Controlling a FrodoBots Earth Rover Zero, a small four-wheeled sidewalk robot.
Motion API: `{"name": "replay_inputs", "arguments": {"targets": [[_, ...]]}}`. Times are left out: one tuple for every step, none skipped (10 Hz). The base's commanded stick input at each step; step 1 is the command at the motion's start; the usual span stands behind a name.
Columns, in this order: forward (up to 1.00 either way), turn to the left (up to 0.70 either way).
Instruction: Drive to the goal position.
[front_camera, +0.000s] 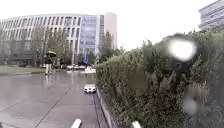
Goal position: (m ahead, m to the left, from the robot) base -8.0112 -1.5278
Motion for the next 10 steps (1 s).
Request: {"name": "replay_inputs", "arguments": {"targets": [[0.04,0.00],[0.04,0.00],[0.04,0.00],[0.04,0.00],[0.04,0.00],[0.04,0.00],[0.04,0.00],[0.04,0.00],[0.04,0.00],[0.04,0.00]]}}
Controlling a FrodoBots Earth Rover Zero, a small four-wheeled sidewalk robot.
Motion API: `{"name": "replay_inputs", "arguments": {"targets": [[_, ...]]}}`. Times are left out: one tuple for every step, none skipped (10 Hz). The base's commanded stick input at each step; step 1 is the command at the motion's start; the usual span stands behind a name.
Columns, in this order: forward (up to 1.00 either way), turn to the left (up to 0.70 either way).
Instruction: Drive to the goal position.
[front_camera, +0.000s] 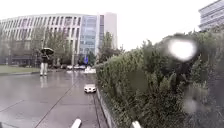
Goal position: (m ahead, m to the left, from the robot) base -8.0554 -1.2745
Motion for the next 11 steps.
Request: {"name": "replay_inputs", "arguments": {"targets": [[0.04,0.00],[0.04,0.00],[0.04,0.00],[0.04,0.00],[0.04,0.00],[0.04,0.00],[0.04,0.00],[0.04,0.00],[0.04,0.00],[0.04,0.00],[0.04,0.00]]}}
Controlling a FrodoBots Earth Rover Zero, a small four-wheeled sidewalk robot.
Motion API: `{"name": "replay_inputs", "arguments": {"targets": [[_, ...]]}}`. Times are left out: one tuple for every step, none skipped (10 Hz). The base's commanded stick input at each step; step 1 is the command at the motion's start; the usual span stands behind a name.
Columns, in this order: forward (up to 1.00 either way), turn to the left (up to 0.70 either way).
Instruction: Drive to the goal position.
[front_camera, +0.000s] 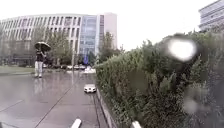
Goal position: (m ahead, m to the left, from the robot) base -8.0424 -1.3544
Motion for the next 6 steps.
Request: {"name": "replay_inputs", "arguments": {"targets": [[0.04,0.00],[0.04,0.00],[0.04,0.00],[0.04,0.00],[0.04,0.00],[0.04,0.00]]}}
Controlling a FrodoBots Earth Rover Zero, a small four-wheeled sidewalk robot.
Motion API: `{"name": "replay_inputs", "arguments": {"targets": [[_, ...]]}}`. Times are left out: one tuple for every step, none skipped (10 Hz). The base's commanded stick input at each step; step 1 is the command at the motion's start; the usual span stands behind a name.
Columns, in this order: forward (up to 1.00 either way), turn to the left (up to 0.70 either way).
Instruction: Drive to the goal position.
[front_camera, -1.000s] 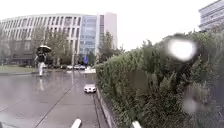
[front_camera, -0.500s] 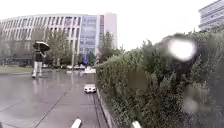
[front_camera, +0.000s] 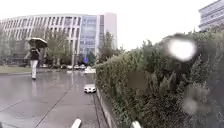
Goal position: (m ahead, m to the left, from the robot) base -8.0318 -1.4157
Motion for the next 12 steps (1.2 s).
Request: {"name": "replay_inputs", "arguments": {"targets": [[0.04,0.00],[0.04,0.00],[0.04,0.00],[0.04,0.00],[0.04,0.00],[0.04,0.00],[0.04,0.00],[0.04,0.00],[0.04,0.00],[0.04,0.00],[0.04,0.00],[0.04,0.00]]}}
